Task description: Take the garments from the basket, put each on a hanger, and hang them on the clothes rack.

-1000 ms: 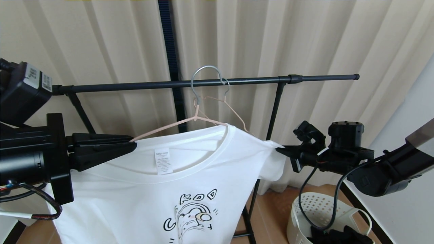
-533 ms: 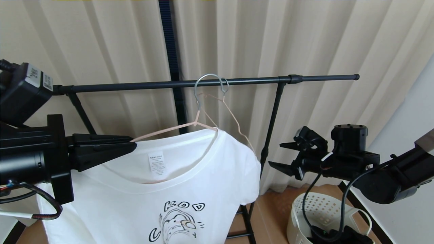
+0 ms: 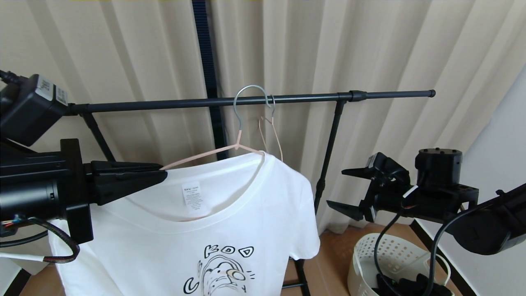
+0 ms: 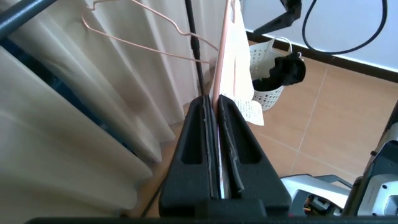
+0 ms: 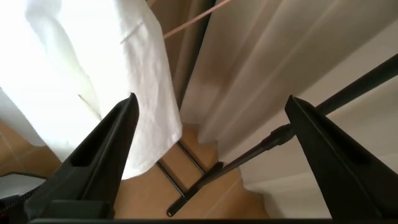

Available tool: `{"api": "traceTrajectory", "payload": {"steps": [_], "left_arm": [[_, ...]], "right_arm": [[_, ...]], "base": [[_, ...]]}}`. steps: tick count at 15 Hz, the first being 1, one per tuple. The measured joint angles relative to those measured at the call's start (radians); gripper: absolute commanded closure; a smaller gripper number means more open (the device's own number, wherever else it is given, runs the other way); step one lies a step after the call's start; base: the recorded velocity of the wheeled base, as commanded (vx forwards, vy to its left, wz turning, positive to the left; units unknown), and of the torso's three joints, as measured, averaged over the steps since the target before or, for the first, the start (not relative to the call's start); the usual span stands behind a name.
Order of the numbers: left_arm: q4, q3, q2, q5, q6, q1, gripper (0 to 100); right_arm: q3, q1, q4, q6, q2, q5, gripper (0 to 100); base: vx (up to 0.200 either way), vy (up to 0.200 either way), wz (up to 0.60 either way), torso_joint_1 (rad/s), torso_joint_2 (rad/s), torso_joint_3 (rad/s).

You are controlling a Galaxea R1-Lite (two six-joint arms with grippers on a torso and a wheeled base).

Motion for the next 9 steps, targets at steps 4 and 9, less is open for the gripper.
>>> {"api": "traceTrajectory", "payload": {"steps": [4,9], "left_arm": [[-0.001,0.014,-0.003,0.023,-0.035,0.004,100],[-0.051,0.059,-0.009,0.045,-0.069,0.068,100]], "right_arm": [[0.007,0.044,-0.002,0.089,-0.054,-0.010,0],[-0.004,0.074,-0.005,0.160,-0.094,-0.065,0]], "base": [[0.000,0.000,0.00,0.000,0.00,0.000],[0.000,0.000,0.00,0.000,0.00,0.000]]}}
